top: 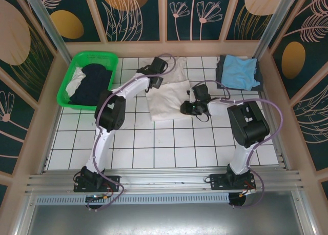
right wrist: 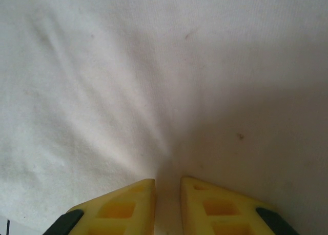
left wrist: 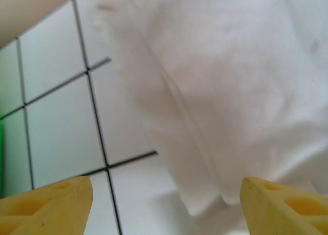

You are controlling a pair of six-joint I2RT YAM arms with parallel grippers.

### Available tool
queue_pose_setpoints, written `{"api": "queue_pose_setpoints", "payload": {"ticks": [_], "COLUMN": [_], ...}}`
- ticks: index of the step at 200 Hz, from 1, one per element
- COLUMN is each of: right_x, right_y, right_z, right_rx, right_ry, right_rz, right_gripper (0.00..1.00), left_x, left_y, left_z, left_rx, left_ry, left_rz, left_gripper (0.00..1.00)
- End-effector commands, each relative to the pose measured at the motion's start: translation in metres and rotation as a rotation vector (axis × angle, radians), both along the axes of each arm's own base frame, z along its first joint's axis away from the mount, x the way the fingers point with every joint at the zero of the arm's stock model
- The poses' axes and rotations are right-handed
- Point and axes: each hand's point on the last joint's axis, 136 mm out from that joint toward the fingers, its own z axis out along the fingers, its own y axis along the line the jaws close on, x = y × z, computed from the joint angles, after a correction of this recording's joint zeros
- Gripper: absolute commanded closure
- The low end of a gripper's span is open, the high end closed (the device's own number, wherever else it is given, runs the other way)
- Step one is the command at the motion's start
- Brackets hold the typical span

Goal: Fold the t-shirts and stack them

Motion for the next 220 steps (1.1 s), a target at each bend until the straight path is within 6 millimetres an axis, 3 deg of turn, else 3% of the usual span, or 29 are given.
{"api": "queue_pose_setpoints", "payload": {"ticks": [1,21,41,68,86,101,139,176,220], "right_x": [-0.039,-0.051,-0.053,-0.03,-0.011,-0.002,0.012,0.017,0.014], "right_y": [-0.016,-0.012,-0.014,-0.034,-0.052,-0.052,-0.044,-0.044,-0.048], "right_z": [-0.03,-0.025,-0.011,0.028,0.046,0.051,0.031,0.013,0.005], "right_rx": [-0.06,-0.041,-0.041,-0.056,-0.035,-0.016,-0.033,-0.062,-0.11], "right_ry": [0.132,0.142,0.126,0.023,-0.032,-0.045,-0.002,0.024,0.036], "right_rz": [0.011,0.026,0.012,-0.083,-0.16,-0.158,-0.121,-0.12,-0.123], "right_gripper": [0.79,0.79,0.78,0.68,0.57,0.56,0.59,0.65,0.65], "left_x": [0.008,-0.006,-0.043,-0.112,-0.14,-0.157,-0.176,-0.187,-0.198], "left_y": [0.014,0.018,0.018,-0.006,0.001,-0.007,-0.015,-0.021,-0.027], "left_z": [0.026,0.034,0.038,0.038,0.033,0.02,-0.016,-0.043,-0.048], "left_rx": [-0.078,-0.139,-0.283,-0.608,-0.647,-0.681,-0.676,-0.698,-0.72], "left_ry": [-0.022,-0.012,0.037,0.101,0.095,0.131,0.218,0.292,0.323], "left_rz": [0.061,0.097,0.134,0.072,0.144,0.153,0.172,0.175,0.153], "left_gripper": [0.23,0.21,0.19,0.18,0.15,0.16,0.25,0.48,0.47]}}
